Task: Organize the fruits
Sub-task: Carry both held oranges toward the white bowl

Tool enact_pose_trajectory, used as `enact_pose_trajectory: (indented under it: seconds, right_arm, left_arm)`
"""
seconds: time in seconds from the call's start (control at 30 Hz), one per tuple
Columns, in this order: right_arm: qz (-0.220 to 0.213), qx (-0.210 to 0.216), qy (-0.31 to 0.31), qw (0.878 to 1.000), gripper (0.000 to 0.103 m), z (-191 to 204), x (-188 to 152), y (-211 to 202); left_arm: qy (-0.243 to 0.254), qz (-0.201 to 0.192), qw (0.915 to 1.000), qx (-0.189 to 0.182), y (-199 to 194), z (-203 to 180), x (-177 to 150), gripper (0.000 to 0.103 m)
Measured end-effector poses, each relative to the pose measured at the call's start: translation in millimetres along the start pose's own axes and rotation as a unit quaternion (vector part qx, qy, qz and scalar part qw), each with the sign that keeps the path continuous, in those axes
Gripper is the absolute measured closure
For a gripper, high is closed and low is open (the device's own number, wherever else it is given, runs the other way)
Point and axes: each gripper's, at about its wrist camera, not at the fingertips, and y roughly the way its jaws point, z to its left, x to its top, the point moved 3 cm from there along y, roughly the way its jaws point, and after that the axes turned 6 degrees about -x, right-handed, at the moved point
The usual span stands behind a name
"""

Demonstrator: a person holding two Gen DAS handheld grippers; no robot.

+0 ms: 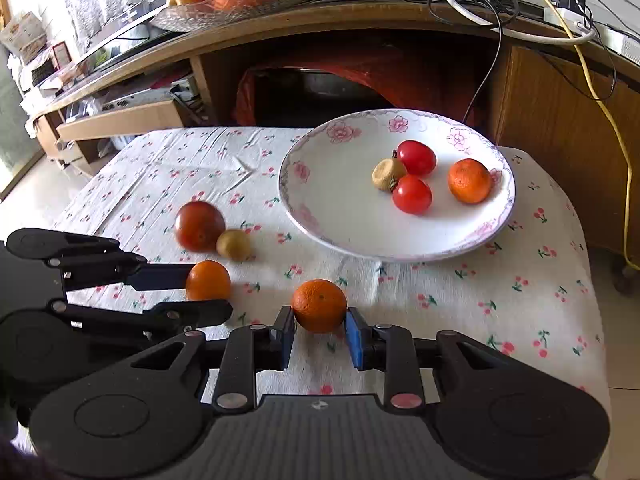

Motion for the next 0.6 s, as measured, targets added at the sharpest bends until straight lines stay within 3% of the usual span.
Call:
enact_pose_trajectory:
  seconds: [0.17,0.4,0.5,0.6]
  right_arm:
    - [0.023,-0.003,-0.022,0.999,0.081,5,-20,-17]
    - [0.044,-0.022,-0.034,0.998,0.079,13,-42,-34]
    - [0.041,-0.030,-0.036,0.998,0.073,16,-42,-34]
    - [0.033,-0.031,-0.037,0.998,0.057,19,-40,-33]
  left_arm:
    - [0.008,0.025,0.9995,-0.014,-19,-11,-19,0.063]
    - [0.041,0.022,0.9989,-0.006,-30,-25,-34,0.061]
    - [0.048,0.016,0.9987,-0.004,-30,-26,-34,0.058]
    - [0.044,0.012,0.9989,-0.009,-26,-24,-33,0.055]
